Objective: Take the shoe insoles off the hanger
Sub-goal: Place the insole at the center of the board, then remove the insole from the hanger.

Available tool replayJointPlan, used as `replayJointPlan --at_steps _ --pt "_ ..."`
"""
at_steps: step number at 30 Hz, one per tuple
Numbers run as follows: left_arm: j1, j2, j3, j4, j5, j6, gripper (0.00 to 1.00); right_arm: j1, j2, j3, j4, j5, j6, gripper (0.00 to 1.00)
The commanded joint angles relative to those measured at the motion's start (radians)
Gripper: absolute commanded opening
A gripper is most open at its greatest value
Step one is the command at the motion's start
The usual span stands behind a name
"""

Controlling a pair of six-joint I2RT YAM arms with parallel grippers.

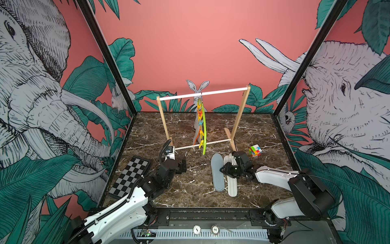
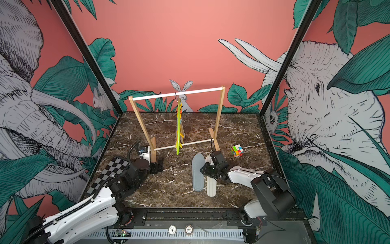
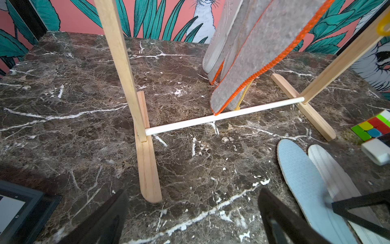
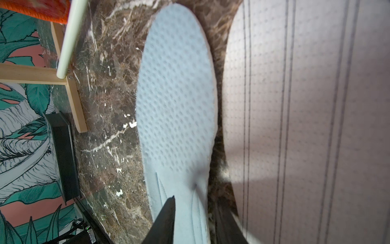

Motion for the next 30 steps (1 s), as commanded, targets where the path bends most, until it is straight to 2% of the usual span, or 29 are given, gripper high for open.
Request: replayJointPlan --at_steps 1,18,30 --pt "0.004 -0.002 -0.012 0.012 -0.014 -0.016 0.98 0.007 -0.027 0.017 -0.021 0.017 -0.014 0.32" --pt "0.004 0.011 -0.012 0.044 -0.003 0.035 0.97 0.005 -0.137 0.076 -0.171 0.059 -0.063 0.38" --pt "0.003 0.127 -0.013 0.196 0.020 0.155 0.98 0.000 -0.196 0.145 -0.264 0.099 -0.121 0.50"
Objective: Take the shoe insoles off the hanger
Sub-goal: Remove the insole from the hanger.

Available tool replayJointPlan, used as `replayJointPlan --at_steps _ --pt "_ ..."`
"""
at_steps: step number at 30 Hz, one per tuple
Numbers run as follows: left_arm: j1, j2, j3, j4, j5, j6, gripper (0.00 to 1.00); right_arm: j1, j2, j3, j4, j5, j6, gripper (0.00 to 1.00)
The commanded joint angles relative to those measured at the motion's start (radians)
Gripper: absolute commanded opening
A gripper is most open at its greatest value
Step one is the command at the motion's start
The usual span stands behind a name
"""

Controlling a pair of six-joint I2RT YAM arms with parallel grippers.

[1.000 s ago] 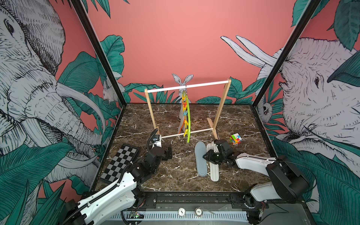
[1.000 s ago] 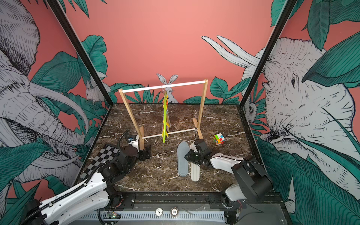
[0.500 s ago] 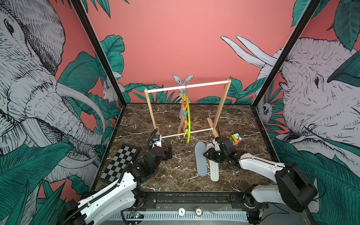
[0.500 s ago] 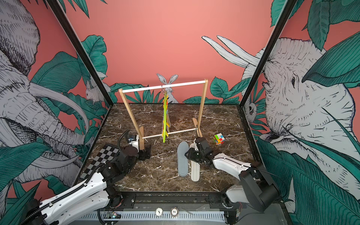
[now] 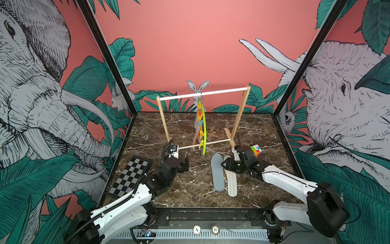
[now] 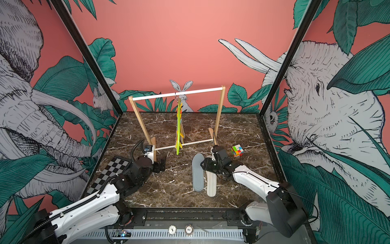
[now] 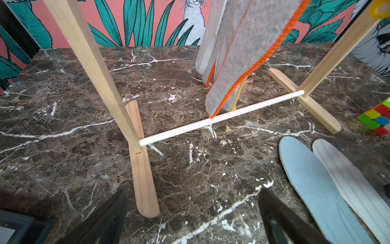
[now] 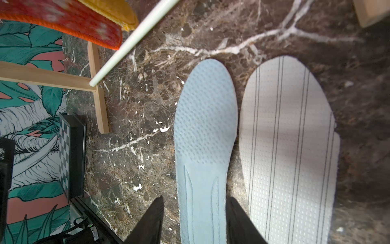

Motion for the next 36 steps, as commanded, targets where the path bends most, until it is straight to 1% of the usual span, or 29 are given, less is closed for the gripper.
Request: replayJointPlan --at_steps 1,7,11,13,18,22,26,30,36 --pt "0.004 0.035 -0.013 0.087 0.008 0.052 0.98 -0.001 -0.019 0.034 -0.030 0.022 -0.038 0.52" --pt "0.004 0.110 -0.042 0.240 0.034 0.113 0.98 -0.004 -0.009 0.071 -0.012 0.041 -0.052 0.57" --pt "0.003 0.147 -0.096 0.431 0.059 0.187 0.97 -0.004 -0.014 0.089 0.044 0.063 -0.056 0.59" --pt "0.004 0.171 -0.110 0.495 0.063 0.235 0.97 -0.003 -0.019 0.106 0.045 0.071 -0.071 0.60" --pt "0.004 0.289 -0.104 0.607 0.083 0.357 0.98 -0.004 -0.012 0.154 0.011 0.046 -0.100 0.62" --pt "0.004 0.405 -0.098 0.744 0.088 0.410 0.97 -0.004 0.001 0.159 0.029 0.011 -0.089 0.63" --pt "0.009 0.542 -0.076 0.892 0.091 0.431 0.97 -0.004 0.004 0.153 0.038 -0.002 -0.077 0.62" --pt "0.039 0.669 -0.035 0.999 0.122 0.399 0.92 -0.004 -0.011 0.151 0.023 0.001 -0.080 0.62" --pt "0.073 0.793 0.028 1.071 0.141 0.378 0.84 -0.008 -0.055 0.147 -0.016 0.012 -0.088 0.62"
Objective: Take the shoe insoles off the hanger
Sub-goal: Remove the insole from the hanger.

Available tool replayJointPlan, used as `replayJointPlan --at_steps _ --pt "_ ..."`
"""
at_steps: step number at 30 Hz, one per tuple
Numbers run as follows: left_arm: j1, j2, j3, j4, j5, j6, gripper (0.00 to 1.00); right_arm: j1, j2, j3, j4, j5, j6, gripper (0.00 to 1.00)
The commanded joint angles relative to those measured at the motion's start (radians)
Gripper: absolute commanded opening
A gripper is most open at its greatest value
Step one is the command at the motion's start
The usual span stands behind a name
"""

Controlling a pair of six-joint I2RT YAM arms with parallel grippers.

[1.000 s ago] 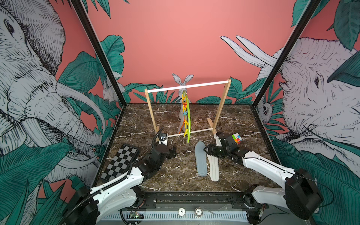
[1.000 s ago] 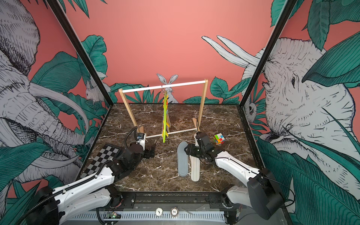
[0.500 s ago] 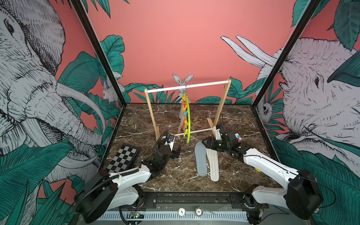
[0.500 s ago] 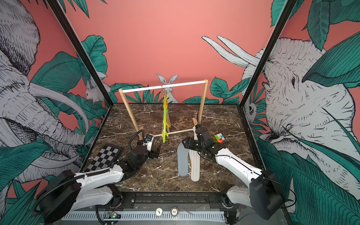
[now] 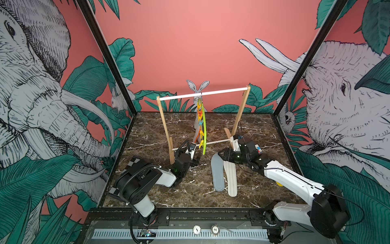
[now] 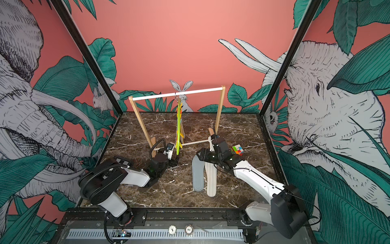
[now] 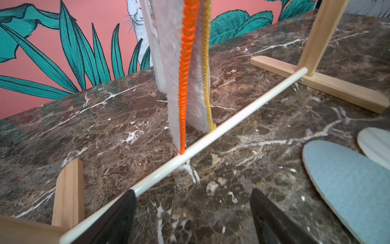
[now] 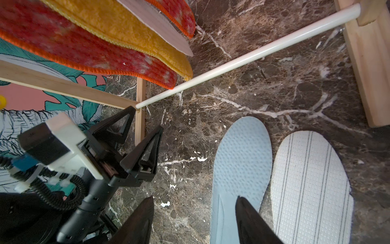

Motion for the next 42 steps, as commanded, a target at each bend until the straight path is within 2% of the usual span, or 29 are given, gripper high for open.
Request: replayJointPlan --at_steps 1,14,30,35,42 --pt "0.018 0.031 0.038 0.108 0.021 -0.011 0.83 -0.006 -0.045 -0.004 -0.010 0.007 -0.015 0.62" --pt "0.089 0.163 0.121 0.147 0.024 -0.057 0.72 -0.015 -0.063 -0.008 -0.013 -0.008 0.002 0.61" --pt "0.101 0.208 0.205 0.037 0.061 -0.095 0.62 -0.019 -0.064 -0.037 0.022 -0.029 0.031 0.61" --pt "0.109 0.213 0.227 0.002 0.071 -0.109 0.55 -0.019 -0.075 -0.048 0.025 -0.031 0.038 0.61" --pt "0.117 0.210 0.233 -0.012 0.100 -0.107 0.41 -0.019 -0.088 -0.053 0.022 -0.033 0.041 0.60"
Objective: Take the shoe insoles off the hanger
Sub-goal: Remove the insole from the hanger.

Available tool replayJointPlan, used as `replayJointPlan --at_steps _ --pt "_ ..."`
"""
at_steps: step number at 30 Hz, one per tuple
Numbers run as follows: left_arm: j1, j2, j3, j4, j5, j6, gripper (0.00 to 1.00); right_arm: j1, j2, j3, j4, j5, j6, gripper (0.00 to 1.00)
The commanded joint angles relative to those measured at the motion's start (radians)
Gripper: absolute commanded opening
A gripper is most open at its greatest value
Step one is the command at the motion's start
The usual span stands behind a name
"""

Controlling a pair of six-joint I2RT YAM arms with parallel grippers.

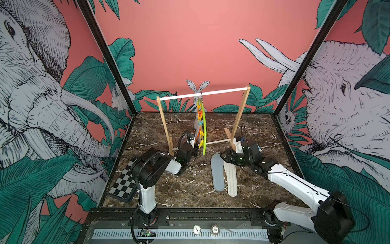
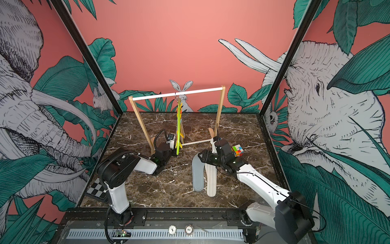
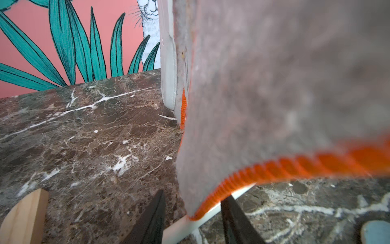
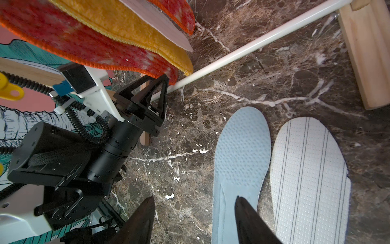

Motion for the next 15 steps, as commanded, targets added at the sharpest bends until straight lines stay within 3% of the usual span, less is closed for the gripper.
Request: replayJointPlan --at_steps 1,15 --pt "0.006 -0.006 0.011 -0.012 0.016 -0.006 0.40 -0.004 -0.023 -0.004 0.025 -0.007 0.005 0.60" --pt "0.009 -0.127 -0.046 -0.020 -0.036 0.016 0.07 -0.003 -0.015 0.007 0.045 -0.018 0.022 0.60"
